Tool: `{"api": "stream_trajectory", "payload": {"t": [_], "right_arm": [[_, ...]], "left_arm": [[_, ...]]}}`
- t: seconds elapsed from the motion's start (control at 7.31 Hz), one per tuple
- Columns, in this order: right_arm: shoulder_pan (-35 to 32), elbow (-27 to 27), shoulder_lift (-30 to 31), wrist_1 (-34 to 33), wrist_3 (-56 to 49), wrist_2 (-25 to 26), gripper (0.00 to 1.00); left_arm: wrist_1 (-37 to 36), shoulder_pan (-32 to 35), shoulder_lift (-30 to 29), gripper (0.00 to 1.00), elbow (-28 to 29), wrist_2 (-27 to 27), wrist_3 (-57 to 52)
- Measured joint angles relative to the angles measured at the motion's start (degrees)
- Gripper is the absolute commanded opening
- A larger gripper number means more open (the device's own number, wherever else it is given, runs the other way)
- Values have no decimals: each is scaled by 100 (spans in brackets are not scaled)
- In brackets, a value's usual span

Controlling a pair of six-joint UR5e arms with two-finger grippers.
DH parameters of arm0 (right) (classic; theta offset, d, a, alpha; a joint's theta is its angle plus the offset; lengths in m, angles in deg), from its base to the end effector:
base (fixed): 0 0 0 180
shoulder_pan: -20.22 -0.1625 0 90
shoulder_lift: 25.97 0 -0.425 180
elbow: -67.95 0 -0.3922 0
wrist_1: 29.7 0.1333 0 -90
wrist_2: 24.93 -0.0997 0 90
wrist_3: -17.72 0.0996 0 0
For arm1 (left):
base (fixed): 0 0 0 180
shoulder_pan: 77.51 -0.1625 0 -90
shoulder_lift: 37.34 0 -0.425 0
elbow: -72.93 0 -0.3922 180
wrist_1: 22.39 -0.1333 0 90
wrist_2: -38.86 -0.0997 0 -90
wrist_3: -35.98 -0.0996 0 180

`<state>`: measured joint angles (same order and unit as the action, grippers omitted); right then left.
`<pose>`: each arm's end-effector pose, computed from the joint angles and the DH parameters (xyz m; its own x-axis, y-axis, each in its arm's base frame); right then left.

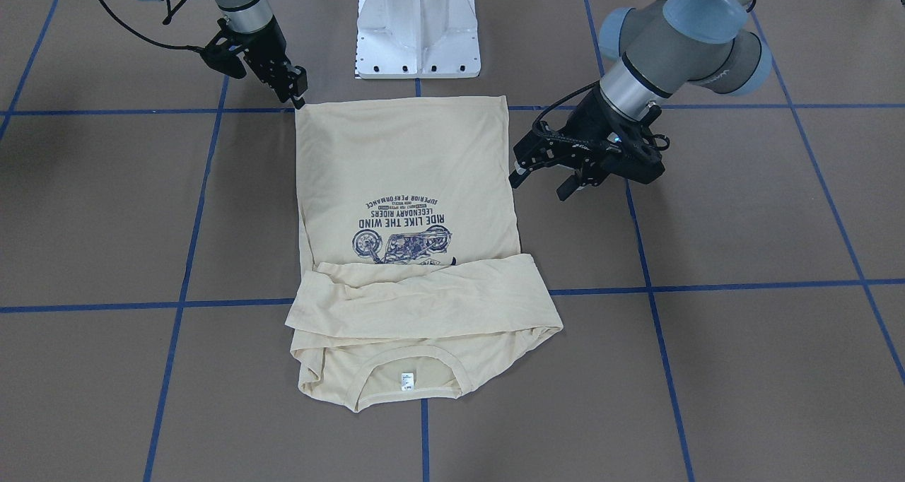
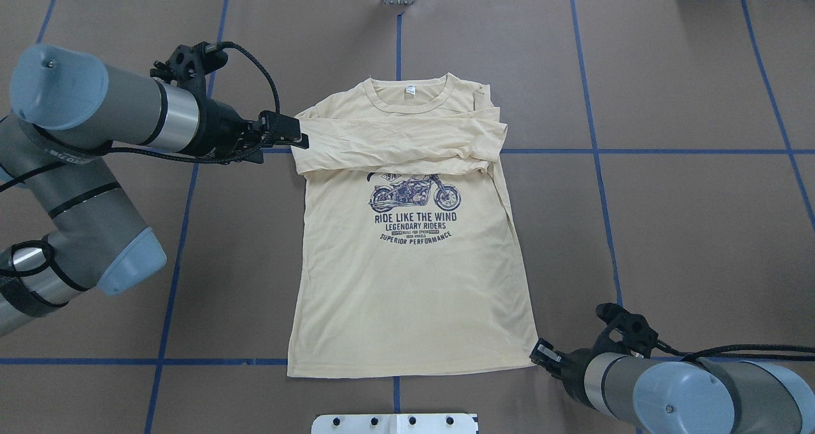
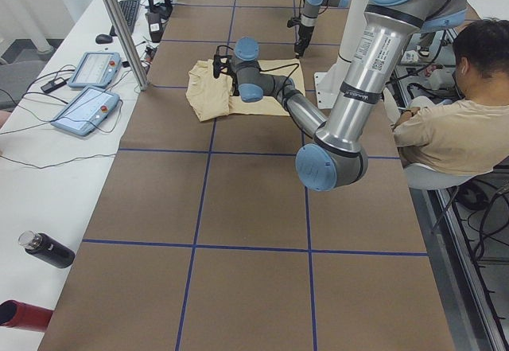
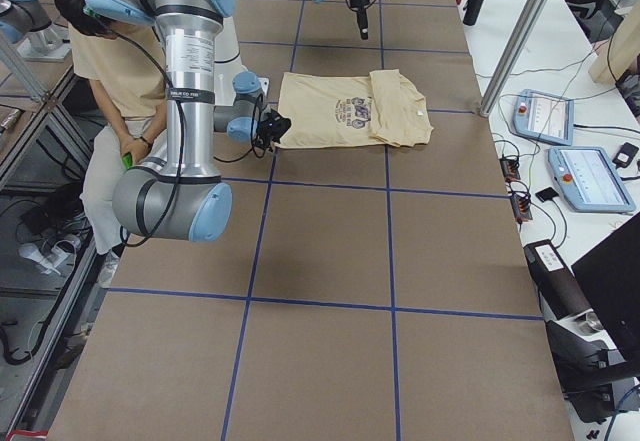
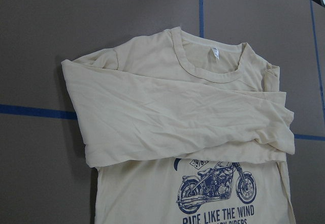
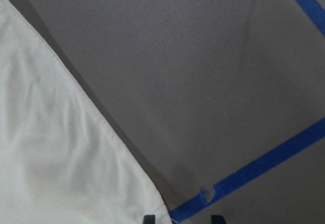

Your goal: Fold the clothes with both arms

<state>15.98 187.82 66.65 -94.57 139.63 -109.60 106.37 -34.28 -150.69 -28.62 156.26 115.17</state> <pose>-0.4568 -0.1768 0.3890 0.4391 0.5603 0.7024 -0.4466 0.8144 -0.3705 0.3795 -0.4767 0.2575 0.2550 -0.0112 -0.9669 0.2428 0.9686 0.0528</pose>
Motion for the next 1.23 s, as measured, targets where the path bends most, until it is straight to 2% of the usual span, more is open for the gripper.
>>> {"api": "stream_trajectory", "payload": {"t": [0.14,0.27,1.23], "right_arm": [[13,-4,-4,0,0,24,23],[15,-6,-6,0,0,36,0],[-2,86,-41,0,4,-6,0]], "left_arm": [[0,0,1,98,2,-1,0],[0,1,0,98,3,-2,0],[-54,-22,93,99,-57,-100,347]]}}
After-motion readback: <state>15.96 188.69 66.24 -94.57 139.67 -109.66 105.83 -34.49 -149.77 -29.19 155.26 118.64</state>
